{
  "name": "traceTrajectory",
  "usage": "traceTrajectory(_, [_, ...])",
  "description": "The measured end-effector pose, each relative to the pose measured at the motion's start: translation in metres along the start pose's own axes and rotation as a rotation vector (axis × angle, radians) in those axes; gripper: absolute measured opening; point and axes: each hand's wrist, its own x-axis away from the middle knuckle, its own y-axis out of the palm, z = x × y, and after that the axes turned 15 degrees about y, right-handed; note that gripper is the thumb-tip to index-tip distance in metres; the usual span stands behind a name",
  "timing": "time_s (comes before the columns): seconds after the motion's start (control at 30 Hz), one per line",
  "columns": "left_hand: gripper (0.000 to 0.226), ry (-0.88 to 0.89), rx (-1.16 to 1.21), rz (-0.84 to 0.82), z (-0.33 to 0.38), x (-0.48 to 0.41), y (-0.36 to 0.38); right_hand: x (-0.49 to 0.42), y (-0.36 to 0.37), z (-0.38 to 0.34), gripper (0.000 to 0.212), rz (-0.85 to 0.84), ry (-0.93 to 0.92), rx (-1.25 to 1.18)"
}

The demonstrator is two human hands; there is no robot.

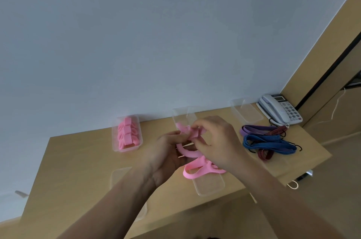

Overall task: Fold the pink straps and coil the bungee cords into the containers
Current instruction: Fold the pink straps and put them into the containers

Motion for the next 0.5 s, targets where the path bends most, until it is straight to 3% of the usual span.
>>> traceTrajectory(0.2, [0.048, -0.040, 0.069, 0.055, -0.010, -0.007, -0.015, 0.013, 0.021, 0.015, 0.008, -0.057, -0.025, 0.065])
traceTrajectory(0.37, [0.037, -0.081, 0.117, 0.119, -0.018, -0.028, -0.023, 0.002, 0.034, 0.039, 0.047, -0.210, -0.012, 0.093])
traceTrajectory(0.5, [0.035, -0.111, 0.059, 0.168, -0.026, -0.050, -0.026, -0.017, 0.045, 0.063, 0.052, -0.300, -0.043, 0.091])
